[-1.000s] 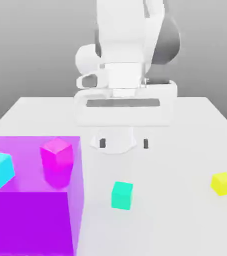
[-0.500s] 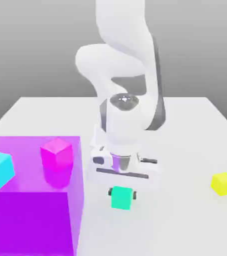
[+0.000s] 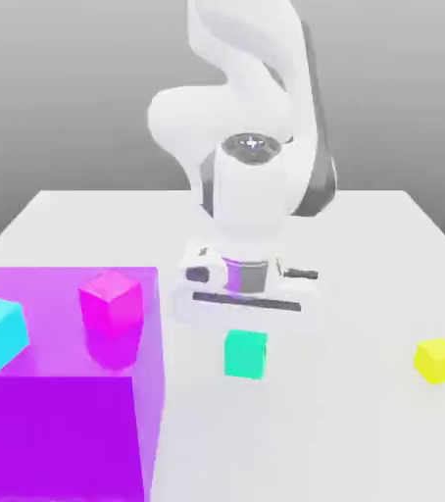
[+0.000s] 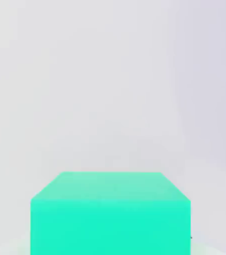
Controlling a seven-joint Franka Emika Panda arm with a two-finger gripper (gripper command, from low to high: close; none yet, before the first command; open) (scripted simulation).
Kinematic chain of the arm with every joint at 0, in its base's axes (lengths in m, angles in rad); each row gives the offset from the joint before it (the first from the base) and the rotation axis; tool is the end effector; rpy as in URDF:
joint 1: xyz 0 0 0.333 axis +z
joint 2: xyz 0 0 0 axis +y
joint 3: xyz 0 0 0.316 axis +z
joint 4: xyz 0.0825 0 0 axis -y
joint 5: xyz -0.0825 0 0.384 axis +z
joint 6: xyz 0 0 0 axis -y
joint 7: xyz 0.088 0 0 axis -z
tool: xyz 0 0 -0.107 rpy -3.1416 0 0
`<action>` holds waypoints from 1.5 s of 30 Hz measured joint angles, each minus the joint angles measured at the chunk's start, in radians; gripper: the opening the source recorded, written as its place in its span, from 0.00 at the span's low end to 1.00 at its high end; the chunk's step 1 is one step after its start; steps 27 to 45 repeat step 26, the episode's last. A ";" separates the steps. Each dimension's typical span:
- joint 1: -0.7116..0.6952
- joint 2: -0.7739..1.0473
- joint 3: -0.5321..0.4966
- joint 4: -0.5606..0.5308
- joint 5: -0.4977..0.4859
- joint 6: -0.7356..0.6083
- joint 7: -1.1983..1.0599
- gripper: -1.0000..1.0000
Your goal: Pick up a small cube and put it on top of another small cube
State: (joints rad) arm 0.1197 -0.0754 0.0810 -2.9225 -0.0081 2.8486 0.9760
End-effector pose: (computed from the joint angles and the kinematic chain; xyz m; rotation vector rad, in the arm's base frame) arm 0.3303 0.0668 0.2038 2.9070 -1.1742 0.0089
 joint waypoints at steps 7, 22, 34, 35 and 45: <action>0.212 0.026 0.090 0.114 -0.016 -0.089 -0.275 0.00; 0.535 0.233 0.146 0.291 -0.098 -0.065 -0.636 0.00; 0.542 0.259 0.136 0.292 -0.115 -0.041 -0.624 1.00; 0.542 0.259 0.136 0.292 -0.115 -0.041 -0.624 1.00; 0.542 0.259 0.136 0.292 -0.115 -0.041 -0.624 1.00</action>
